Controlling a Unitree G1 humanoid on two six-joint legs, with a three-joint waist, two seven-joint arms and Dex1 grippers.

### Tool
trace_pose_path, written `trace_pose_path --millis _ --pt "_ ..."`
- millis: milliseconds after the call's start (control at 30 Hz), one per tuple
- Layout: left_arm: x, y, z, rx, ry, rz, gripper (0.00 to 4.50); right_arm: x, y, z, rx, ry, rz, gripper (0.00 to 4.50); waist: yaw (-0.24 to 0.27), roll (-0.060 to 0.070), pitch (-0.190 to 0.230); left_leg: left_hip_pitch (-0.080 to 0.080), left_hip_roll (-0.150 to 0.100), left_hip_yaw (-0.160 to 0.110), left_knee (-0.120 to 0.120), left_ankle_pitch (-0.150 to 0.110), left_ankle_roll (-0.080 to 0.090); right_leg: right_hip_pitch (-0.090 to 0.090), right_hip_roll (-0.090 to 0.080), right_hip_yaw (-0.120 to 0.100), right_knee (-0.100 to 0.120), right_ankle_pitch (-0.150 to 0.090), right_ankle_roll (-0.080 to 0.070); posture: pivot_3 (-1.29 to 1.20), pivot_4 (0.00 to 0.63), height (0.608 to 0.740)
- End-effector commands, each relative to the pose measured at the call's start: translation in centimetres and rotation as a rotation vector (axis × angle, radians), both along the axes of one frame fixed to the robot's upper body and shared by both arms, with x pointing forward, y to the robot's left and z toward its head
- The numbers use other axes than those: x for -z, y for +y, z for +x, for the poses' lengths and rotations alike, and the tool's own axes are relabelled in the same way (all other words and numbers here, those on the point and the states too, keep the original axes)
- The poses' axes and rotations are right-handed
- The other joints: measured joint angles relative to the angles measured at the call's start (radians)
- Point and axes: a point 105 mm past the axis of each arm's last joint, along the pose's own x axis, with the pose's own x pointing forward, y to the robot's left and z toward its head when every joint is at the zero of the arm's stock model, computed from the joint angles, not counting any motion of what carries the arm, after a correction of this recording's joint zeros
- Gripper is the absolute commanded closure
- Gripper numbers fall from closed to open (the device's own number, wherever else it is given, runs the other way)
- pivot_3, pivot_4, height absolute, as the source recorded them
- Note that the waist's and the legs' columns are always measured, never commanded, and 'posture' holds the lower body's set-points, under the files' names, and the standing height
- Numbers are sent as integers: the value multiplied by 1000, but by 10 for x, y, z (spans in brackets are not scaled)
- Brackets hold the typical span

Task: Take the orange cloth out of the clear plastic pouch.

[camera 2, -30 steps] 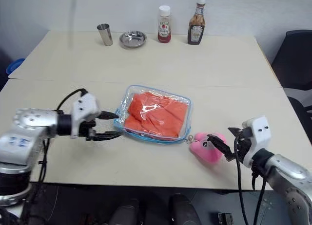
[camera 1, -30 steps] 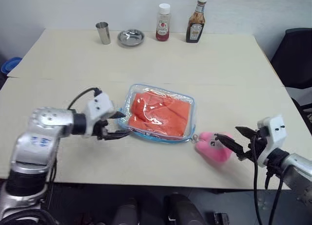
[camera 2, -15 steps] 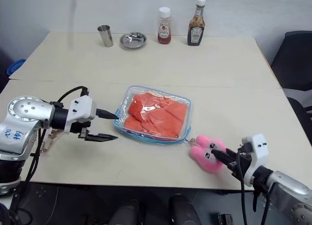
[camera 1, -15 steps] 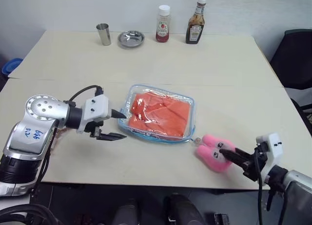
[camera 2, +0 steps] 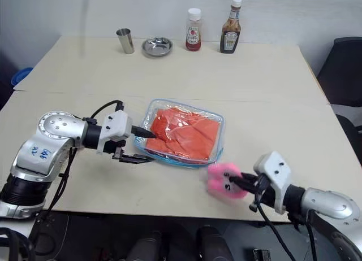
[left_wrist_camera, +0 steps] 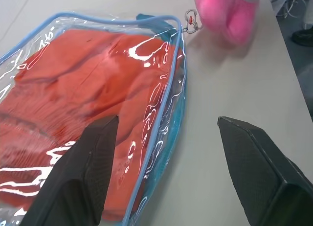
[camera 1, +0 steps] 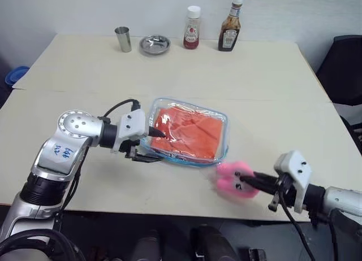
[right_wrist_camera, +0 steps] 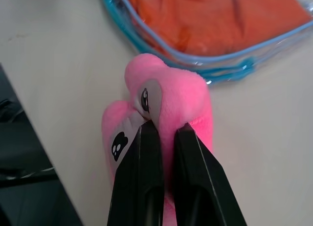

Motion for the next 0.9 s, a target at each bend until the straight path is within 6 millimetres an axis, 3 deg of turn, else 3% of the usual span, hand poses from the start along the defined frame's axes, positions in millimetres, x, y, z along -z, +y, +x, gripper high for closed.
trace_pose_path --millis 33,200,333,633,900 --pt "-8 -1 0 6 -50 -4 1070 10 1 -6 69 140 82 4483 -3 0 0 0 0 0 0 0 0 0 0 0 0 0 0 0 150 740" --pt "-2 -8 -7 67 -22 -4 1070 14 23 -19 1 305 201 4483 -4 0 0 1 1 0 0 0 0 1 0 0 0 0 0 0 150 740" --pt "6 -27 -7 143 -9 3 1070 22 38 -6 -58 282 140 4483 -3 0 0 4 1 0 0 0 0 4 0 0 -2 0 0 0 150 740" --pt "24 -88 -16 308 88 -41 1070 24 40 21 -202 -46 -140 4483 -4 -1 -1 4 0 -1 0 0 0 4 1 0 -2 0 0 0 150 740" --pt "43 -99 -27 373 147 11 1070 17 54 21 -406 -340 -256 4483 -5 -1 -1 5 1 -1 0 0 0 4 2 1 -1 0 0 0 150 740"
